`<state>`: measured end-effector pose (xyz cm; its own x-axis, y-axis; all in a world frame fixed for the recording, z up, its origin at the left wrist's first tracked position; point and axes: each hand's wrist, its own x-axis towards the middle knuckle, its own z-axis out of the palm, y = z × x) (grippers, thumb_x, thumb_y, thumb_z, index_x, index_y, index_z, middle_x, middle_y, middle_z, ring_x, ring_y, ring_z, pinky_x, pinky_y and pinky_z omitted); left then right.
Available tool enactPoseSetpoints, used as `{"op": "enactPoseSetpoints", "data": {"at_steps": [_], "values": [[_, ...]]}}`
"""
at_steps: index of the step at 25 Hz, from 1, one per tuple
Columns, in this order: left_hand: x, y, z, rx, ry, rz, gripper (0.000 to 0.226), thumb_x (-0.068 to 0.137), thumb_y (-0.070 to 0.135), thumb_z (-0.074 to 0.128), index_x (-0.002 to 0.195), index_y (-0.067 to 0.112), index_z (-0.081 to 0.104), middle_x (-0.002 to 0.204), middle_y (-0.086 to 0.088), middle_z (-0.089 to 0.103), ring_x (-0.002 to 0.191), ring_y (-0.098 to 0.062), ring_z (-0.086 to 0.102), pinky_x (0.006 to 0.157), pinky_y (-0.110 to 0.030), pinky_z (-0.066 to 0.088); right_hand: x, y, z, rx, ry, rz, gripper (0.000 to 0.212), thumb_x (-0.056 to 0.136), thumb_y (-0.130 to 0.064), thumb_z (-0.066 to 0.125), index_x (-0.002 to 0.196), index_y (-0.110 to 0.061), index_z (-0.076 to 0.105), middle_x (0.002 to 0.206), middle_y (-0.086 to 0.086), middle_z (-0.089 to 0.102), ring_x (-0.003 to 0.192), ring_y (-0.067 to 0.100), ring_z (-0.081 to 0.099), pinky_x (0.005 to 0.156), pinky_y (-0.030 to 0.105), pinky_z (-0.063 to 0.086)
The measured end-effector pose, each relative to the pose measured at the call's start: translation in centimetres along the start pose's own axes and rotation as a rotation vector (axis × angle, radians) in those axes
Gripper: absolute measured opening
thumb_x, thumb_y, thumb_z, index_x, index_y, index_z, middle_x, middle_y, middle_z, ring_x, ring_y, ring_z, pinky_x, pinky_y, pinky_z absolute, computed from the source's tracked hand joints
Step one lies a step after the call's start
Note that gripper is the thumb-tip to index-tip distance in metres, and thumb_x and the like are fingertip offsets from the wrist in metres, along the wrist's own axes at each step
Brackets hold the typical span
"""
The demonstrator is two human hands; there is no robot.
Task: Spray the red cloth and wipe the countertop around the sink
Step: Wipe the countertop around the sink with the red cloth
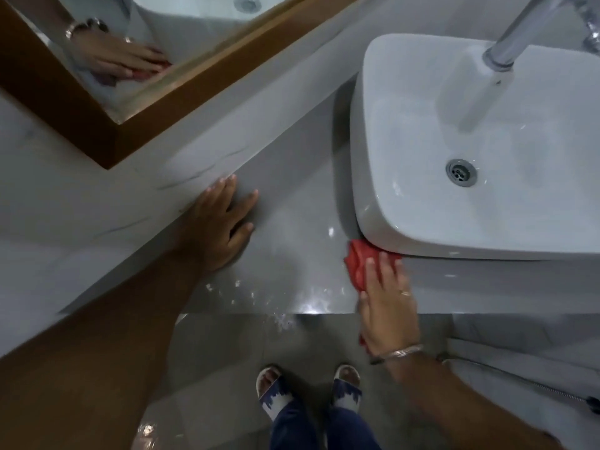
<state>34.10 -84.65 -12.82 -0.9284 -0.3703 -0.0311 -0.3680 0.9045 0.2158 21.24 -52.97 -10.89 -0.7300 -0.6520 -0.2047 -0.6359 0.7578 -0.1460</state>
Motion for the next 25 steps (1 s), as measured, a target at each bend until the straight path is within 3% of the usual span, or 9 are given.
{"op": "enactPoseSetpoints", "data": {"at_steps": [2,5,8,12,15,18,20,22,25], "values": [[0.1,0.0,-0.1,-0.007,0.001,-0.005,0.063,0.093,0.045,0.040,0.151,0.018,0.039,0.158,-0.026,0.031,0.146,-0.045,0.025,0.117,-0.054,0.023,-0.8,-3.9,1.5,-0.027,0.022,-0.279,0.074,0.076,-0.027,0.072,0.142,-0.015,0.041,0.150,0.013,0.043,0.137,0.038,0.039,0.102,0.051,0.038],[0.0,0.3,-0.5,-0.031,0.010,-0.006,0.063,0.093,0.042,0.039,0.150,0.015,0.041,0.156,-0.028,0.032,0.145,-0.046,0.026,0.117,-0.055,0.025,-0.5,-0.8,0.3,-0.114,-0.043,-0.649,0.078,0.074,-0.025,0.076,0.142,-0.020,0.039,0.152,0.006,0.038,0.138,0.029,0.038,0.106,0.045,0.033],[0.1,0.1,-0.4,-0.032,0.010,-0.013,0.062,0.094,0.042,0.037,0.151,0.017,0.039,0.158,-0.026,0.030,0.147,-0.044,0.024,0.118,-0.054,0.024,-0.1,4.1,-1.0,-0.097,-0.033,-0.496,0.073,0.081,-0.020,0.070,0.145,-0.018,0.034,0.154,0.007,0.030,0.140,0.030,0.030,0.099,0.053,0.048],[0.2,0.2,-0.1,-0.039,0.002,-0.030,0.063,0.093,0.044,0.036,0.150,0.017,0.041,0.159,-0.024,0.028,0.148,-0.041,0.023,0.119,-0.053,0.025,0.0,-0.6,0.6,-0.022,0.051,-0.135,0.069,0.080,-0.023,0.062,0.144,-0.014,0.035,0.153,0.014,0.037,0.139,0.038,0.035,0.107,0.053,0.035],[0.2,0.4,-0.4,-0.024,-0.005,-0.041,0.063,0.094,0.044,0.035,0.150,0.015,0.041,0.160,-0.024,0.026,0.149,-0.040,0.022,0.120,-0.052,0.023,-0.3,-7.5,1.9,0.043,0.022,-0.435,0.070,0.071,-0.022,0.068,0.137,-0.012,0.048,0.146,0.015,0.047,0.133,0.039,0.045,0.103,0.051,0.039],[0.3,0.3,-0.6,-0.015,-0.011,-0.034,0.063,0.094,0.043,0.035,0.150,0.015,0.042,0.159,-0.025,0.027,0.148,-0.041,0.024,0.120,-0.051,0.024,0.2,-5.3,1.5,-0.078,0.004,-0.729,0.064,0.079,-0.027,0.056,0.141,-0.015,0.044,0.151,0.009,0.042,0.137,0.032,0.040,0.107,0.046,0.040],[0.3,0.1,-0.5,-0.013,-0.009,-0.027,0.063,0.094,0.043,0.036,0.150,0.017,0.042,0.159,-0.024,0.028,0.148,-0.041,0.025,0.119,-0.050,0.025,0.6,-2.0,0.8,-0.096,0.012,-0.639,0.064,0.083,-0.030,0.053,0.144,-0.017,0.038,0.154,0.006,0.034,0.140,0.028,0.034,0.106,0.047,0.043],[0.3,-0.1,-0.1,-0.014,-0.002,-0.019,0.062,0.094,0.043,0.038,0.150,0.017,0.042,0.159,-0.024,0.029,0.148,-0.040,0.026,0.119,-0.050,0.024,1.3,-1.6,0.5,-0.069,0.020,-0.378,0.067,0.086,-0.032,0.055,0.147,-0.016,0.031,0.156,0.008,0.032,0.142,0.030,0.031,0.109,0.048,0.037],[0.3,-0.3,0.1,0.002,0.009,-0.009,0.060,0.094,0.041,0.040,0.149,0.018,0.043,0.159,-0.023,0.031,0.147,-0.039,0.027,0.119,-0.049,0.026,2.9,-8.5,0.8,0.049,0.007,-0.077,0.071,0.086,-0.027,0.062,0.148,-0.015,0.029,0.158,0.010,0.029,0.145,0.036,0.024,0.112,0.047,0.023]]}}
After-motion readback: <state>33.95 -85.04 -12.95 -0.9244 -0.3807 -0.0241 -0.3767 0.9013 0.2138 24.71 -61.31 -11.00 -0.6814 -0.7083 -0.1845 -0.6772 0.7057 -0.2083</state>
